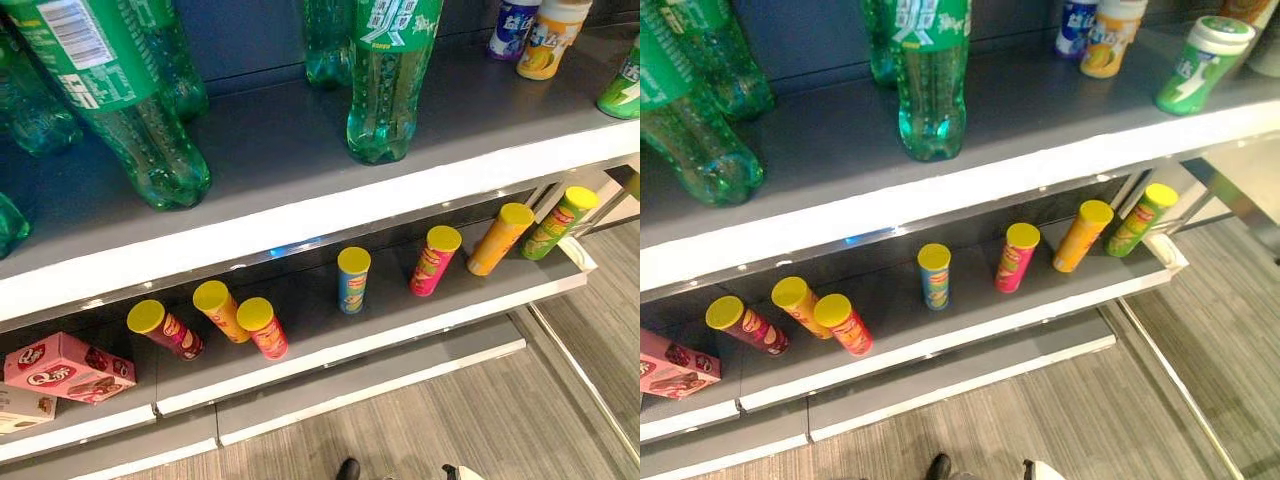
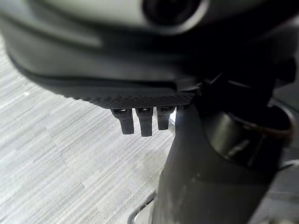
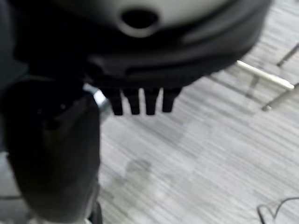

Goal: Put the goods on the table back onto the shelves and tidy them up.

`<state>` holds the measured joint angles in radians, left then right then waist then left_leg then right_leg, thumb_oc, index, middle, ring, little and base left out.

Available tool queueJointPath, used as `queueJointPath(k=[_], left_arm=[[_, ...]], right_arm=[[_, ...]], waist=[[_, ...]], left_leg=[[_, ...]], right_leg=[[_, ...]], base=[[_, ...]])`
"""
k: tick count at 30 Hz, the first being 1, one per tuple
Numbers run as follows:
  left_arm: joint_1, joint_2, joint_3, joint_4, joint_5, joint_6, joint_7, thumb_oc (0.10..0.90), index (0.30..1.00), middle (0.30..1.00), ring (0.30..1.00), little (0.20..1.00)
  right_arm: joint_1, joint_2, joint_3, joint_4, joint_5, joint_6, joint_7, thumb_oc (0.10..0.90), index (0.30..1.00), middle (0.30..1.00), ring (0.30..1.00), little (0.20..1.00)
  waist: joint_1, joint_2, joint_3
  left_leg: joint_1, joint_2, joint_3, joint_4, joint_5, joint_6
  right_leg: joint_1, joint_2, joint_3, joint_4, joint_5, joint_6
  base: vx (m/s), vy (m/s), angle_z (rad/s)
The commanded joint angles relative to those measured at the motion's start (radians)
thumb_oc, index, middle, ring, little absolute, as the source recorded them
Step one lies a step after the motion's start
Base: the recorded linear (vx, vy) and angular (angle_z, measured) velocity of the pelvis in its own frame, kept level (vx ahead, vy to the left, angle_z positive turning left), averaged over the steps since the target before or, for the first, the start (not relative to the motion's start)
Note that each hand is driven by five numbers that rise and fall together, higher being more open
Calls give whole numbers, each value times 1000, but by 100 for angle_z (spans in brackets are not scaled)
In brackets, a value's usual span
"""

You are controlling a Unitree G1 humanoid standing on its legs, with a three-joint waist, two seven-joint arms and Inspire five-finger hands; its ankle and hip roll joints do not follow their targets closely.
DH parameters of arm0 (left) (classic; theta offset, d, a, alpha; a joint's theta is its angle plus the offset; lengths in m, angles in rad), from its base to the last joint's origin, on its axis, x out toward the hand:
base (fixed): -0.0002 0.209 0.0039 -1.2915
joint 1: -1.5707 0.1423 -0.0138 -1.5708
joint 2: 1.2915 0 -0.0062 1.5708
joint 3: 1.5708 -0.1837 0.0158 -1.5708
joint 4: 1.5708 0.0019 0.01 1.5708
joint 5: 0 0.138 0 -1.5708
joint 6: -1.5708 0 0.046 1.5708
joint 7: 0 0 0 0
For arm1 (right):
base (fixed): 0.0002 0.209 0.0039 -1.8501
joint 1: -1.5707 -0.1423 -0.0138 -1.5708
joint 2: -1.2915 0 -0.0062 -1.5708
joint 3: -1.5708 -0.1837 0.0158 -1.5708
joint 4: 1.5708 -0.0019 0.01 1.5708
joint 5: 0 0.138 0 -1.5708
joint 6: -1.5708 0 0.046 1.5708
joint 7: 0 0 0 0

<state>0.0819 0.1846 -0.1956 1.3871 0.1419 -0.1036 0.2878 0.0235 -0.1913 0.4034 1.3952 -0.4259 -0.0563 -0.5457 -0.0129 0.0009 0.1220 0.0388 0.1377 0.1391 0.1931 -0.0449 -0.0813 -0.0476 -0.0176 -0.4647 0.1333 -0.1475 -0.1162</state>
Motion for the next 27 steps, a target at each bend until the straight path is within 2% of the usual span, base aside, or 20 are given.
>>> queueJointPath(k=[1,7,12,19,24,27], left_arm=[[-3,6,-10,-28,18,-23,20,800,900,900,900,900],[-22,40,44,-58,-16,-28,86,800,900,900,900,900],[-40,82,106,-104,-57,-37,146,800,900,900,900,900],[9,82,205,-117,-165,-74,162,800,900,900,900,900],[0,103,255,-243,-291,-112,179,800,900,900,900,900],[8,121,265,-292,-294,-120,178,800,900,900,900,900]], right_arm=[[9,-17,-21,-7,21,-4,-12,800,900,900,900,900],[52,8,1,-12,10,-20,-8,800,900,900,900,900],[66,33,-4,-24,22,-28,-17,800,900,900,900,900],[87,59,18,-32,14,-42,-18,800,900,900,900,900],[108,55,78,-100,-45,-53,-3,800,900,900,900,900],[117,52,92,-126,-68,-56,7,800,900,900,900,900]], waist=[[9,-16,-40],[10,-11,-74],[4,-22,-68],[8,-36,-70],[4,-49,-73],[3,-51,-74]], left_leg=[[16,2,62,8,-90,0],[108,-7,85,-145,-96,-19],[116,-29,81,-147,-110,-8],[122,-46,76,-136,-125,3],[130,-50,72,-141,-132,7],[134,-50,73,-144,-133,8]], right_leg=[[9,-92,75,-131,132,167],[16,-109,32,-136,162,190],[9,-122,42,-132,186,205],[7,-130,55,-128,200,214],[4,-128,65,-132,208,221],[3,-125,70,-134,209,223]], base=[[-16,88,12],[22,80,29],[-8,44,10],[17,18,-7],[17,-4,0],[6,-5,1]])
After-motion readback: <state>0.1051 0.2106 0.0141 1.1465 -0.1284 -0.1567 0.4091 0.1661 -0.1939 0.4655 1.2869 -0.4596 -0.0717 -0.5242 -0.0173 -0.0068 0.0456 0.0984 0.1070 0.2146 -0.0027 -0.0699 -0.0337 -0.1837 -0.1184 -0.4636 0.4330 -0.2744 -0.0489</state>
